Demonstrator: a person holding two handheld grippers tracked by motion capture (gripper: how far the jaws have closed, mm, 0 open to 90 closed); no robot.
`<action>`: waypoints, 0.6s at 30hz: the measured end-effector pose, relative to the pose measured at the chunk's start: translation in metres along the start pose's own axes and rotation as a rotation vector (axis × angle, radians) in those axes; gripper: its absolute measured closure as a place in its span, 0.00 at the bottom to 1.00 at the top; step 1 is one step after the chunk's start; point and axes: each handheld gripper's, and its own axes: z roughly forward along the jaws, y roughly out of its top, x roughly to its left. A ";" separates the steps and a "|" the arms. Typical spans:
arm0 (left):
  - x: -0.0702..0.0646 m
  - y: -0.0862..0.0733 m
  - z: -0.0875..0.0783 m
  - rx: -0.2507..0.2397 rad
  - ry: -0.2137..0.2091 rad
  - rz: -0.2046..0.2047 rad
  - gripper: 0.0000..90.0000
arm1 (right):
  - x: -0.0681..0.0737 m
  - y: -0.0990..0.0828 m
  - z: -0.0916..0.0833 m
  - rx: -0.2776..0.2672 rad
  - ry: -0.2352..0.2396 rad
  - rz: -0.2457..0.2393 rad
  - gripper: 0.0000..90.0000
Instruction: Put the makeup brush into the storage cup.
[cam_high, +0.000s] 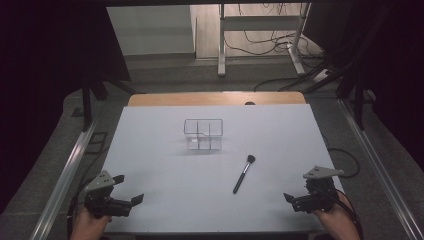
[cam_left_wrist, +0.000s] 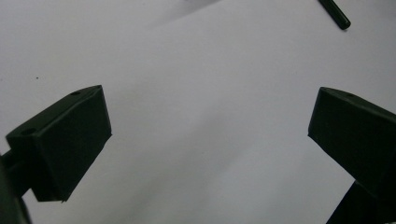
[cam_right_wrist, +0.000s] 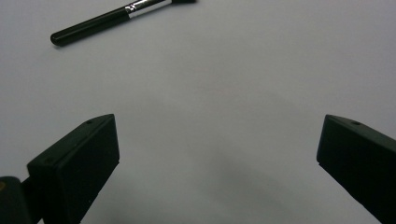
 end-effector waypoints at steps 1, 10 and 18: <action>0.000 0.000 0.000 0.000 0.001 -0.002 0.00 | 0.000 0.002 -0.001 -0.002 -0.001 -0.001 0.00; -0.001 0.000 0.000 0.003 0.016 0.014 0.00 | 0.002 0.007 -0.002 -0.007 -0.008 -0.007 0.00; 0.000 0.001 -0.001 0.002 0.027 0.015 0.00 | 0.003 0.009 -0.002 0.003 -0.002 -0.005 0.00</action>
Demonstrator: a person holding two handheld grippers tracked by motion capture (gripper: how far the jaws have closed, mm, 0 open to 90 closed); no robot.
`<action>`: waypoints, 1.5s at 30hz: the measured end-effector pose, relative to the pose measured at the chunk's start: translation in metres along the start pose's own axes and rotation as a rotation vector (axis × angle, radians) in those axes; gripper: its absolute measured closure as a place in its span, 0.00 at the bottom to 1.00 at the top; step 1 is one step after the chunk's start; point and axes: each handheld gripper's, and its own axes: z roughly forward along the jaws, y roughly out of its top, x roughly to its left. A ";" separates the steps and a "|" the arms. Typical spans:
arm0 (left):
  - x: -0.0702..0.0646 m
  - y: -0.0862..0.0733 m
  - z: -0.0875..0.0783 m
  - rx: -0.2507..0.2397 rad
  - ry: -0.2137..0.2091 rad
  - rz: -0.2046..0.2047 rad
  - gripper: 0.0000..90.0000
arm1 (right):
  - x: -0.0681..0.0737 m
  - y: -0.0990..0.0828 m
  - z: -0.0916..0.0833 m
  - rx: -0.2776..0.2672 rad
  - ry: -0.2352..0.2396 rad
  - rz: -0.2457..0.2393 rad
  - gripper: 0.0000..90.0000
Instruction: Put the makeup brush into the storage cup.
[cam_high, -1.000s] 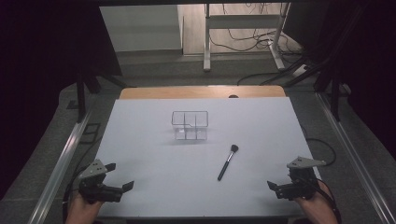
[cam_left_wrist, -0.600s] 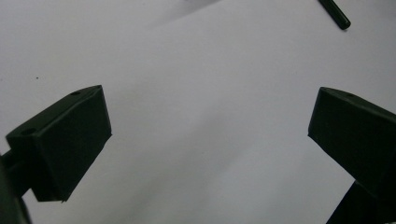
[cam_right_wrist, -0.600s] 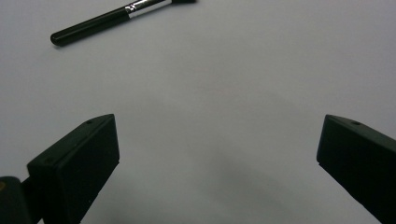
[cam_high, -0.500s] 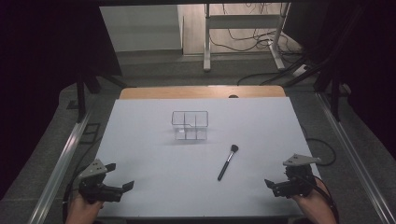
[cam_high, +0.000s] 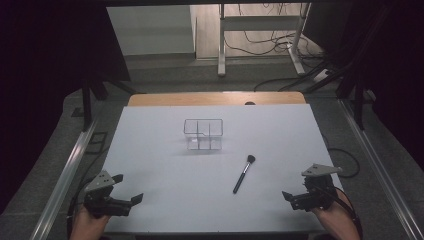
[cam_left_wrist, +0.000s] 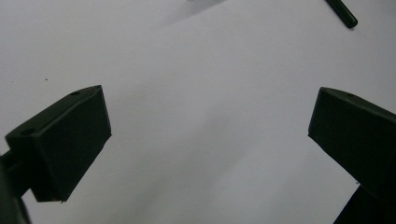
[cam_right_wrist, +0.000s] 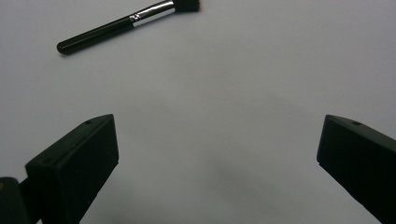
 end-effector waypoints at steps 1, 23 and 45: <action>0.000 0.000 0.000 0.003 0.000 0.003 0.00 | 0.000 0.001 -0.001 0.003 0.001 0.001 0.00; -0.001 0.001 0.002 0.005 -0.003 0.003 0.00 | -0.001 0.016 0.000 0.039 0.005 0.007 0.00; -0.002 0.003 0.004 0.023 -0.004 0.014 0.00 | -0.011 0.030 0.003 0.111 -0.002 0.042 0.00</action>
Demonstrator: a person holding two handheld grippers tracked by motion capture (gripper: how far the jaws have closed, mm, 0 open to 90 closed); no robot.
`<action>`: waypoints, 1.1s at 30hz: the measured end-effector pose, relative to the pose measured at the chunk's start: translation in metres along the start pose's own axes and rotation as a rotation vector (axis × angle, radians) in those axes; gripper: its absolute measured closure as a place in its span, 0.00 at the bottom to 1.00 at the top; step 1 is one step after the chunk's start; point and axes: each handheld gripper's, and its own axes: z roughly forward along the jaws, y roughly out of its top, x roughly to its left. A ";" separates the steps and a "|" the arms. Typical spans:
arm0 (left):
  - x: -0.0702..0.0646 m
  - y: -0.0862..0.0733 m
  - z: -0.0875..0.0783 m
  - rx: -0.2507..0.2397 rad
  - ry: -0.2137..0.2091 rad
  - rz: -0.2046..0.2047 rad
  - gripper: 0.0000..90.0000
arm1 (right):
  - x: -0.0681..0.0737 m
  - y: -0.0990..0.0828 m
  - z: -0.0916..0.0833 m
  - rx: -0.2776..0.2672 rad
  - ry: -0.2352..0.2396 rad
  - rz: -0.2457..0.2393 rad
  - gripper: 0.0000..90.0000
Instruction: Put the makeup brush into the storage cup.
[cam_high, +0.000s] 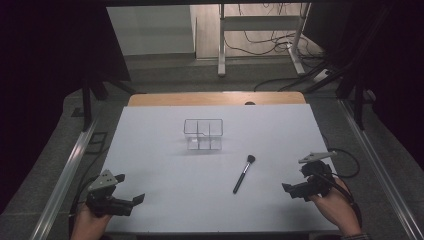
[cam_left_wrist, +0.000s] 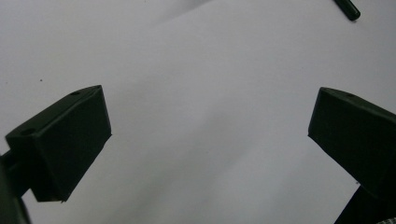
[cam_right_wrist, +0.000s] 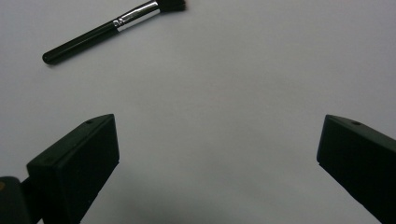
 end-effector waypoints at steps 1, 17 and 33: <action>0.000 0.000 0.000 0.000 0.000 0.000 0.00 | 0.000 0.000 0.000 0.000 0.000 0.000 0.00; 0.000 0.000 0.000 0.002 0.000 0.000 0.00 | 0.004 0.012 0.011 0.034 0.007 -0.016 0.00; 0.000 0.000 0.000 -0.001 0.003 0.003 0.00 | 0.011 0.027 0.020 0.032 0.019 -0.024 0.00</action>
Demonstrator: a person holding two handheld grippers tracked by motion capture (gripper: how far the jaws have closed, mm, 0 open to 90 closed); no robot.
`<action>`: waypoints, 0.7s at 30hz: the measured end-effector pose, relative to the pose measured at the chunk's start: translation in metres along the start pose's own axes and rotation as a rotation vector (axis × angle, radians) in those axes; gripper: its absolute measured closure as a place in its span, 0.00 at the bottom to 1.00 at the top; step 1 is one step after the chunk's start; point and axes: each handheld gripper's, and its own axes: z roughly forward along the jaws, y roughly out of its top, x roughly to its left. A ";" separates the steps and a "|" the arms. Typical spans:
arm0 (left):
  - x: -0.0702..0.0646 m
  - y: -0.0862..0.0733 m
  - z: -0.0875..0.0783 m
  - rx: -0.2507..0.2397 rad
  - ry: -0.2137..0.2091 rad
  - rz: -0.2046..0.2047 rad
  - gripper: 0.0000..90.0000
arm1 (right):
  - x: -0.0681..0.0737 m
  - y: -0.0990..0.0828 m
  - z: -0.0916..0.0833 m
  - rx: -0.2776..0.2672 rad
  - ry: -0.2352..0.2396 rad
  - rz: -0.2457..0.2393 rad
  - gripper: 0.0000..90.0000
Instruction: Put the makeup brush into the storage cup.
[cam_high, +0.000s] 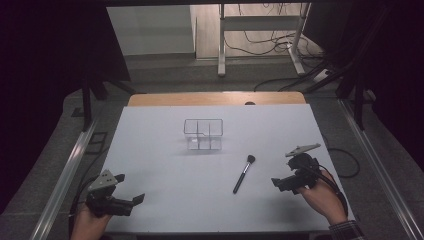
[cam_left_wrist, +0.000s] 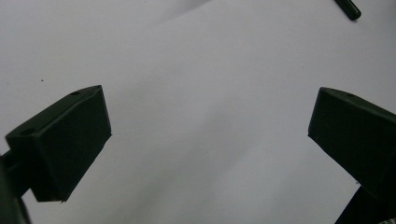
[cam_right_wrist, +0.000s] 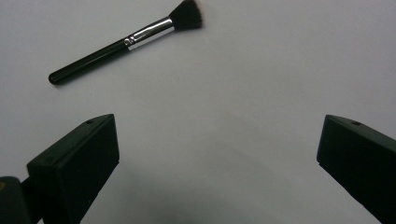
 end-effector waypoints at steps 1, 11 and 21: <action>0.000 0.000 0.000 0.001 0.001 0.002 0.00 | 0.000 0.001 0.000 0.001 0.000 0.001 0.00; 0.000 0.000 0.000 0.002 -0.001 0.002 0.00 | 0.004 0.009 0.007 0.013 0.007 0.007 0.00; 0.000 0.000 0.001 0.003 0.001 0.006 0.00 | 0.012 0.019 0.014 0.003 0.012 0.019 0.00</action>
